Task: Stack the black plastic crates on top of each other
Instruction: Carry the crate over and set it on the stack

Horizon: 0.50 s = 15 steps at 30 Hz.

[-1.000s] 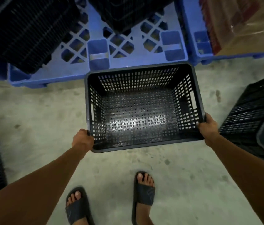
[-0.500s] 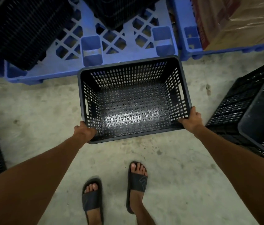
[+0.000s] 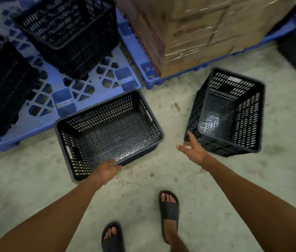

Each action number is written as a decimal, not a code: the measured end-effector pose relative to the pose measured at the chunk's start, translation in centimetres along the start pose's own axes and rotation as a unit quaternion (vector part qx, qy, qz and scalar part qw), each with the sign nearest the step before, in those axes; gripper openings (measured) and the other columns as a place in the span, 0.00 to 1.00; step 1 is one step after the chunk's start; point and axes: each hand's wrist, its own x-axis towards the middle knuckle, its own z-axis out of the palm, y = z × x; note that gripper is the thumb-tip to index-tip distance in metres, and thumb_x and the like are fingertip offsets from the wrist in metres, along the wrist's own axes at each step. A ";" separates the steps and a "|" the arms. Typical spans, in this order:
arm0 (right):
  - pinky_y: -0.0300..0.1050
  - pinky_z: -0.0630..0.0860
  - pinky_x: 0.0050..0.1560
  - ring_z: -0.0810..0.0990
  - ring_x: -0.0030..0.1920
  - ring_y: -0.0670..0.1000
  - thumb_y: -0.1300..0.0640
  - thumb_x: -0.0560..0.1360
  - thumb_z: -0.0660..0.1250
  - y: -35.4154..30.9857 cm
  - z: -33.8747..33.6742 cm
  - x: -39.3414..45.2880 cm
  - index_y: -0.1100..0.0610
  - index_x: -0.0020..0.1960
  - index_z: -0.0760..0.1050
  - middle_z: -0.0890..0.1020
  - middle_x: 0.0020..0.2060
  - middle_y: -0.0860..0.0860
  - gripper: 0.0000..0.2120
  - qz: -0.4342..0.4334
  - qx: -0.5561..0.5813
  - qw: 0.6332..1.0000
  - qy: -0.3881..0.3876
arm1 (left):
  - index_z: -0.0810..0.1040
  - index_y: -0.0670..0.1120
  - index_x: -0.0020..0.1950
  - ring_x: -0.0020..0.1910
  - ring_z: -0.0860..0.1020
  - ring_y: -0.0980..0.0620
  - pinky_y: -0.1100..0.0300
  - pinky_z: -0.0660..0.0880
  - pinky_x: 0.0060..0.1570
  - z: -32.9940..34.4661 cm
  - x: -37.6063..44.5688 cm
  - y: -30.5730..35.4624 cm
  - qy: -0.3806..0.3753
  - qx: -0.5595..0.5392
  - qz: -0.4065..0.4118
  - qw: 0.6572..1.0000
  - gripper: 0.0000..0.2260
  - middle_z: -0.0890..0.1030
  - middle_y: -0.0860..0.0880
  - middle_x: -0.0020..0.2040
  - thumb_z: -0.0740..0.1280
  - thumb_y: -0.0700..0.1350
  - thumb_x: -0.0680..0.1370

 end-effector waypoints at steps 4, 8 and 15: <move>0.49 0.77 0.46 0.79 0.57 0.59 0.50 0.78 0.69 3.8 -8.3 -1.0 0.44 0.80 0.43 0.73 0.69 0.57 0.42 0.048 0.086 0.995 0.033 | 0.67 0.51 0.73 0.65 0.74 0.45 0.53 0.71 0.57 6.9 -1.2 6.8 -0.062 0.012 0.037 0.997 0.21 0.72 0.46 0.70 0.62 0.52 0.80; 0.54 0.76 0.49 0.80 0.55 0.59 0.48 0.77 0.68 8.7 -16.0 0.4 0.44 0.79 0.50 0.74 0.70 0.56 0.38 0.123 0.200 0.968 0.087 | 0.65 0.51 0.74 0.64 0.74 0.46 0.52 0.70 0.59 13.9 0.5 15.1 -0.090 0.053 0.074 0.992 0.21 0.74 0.46 0.69 0.60 0.52 0.81; 0.56 0.80 0.36 0.78 0.57 0.64 0.48 0.77 0.69 16.4 -25.3 6.0 0.49 0.73 0.57 0.69 0.70 0.60 0.31 0.220 0.353 0.901 0.121 | 0.61 0.54 0.77 0.69 0.69 0.43 0.51 0.71 0.61 24.3 8.1 27.7 -0.029 0.075 0.082 0.993 0.26 0.66 0.46 0.75 0.62 0.53 0.80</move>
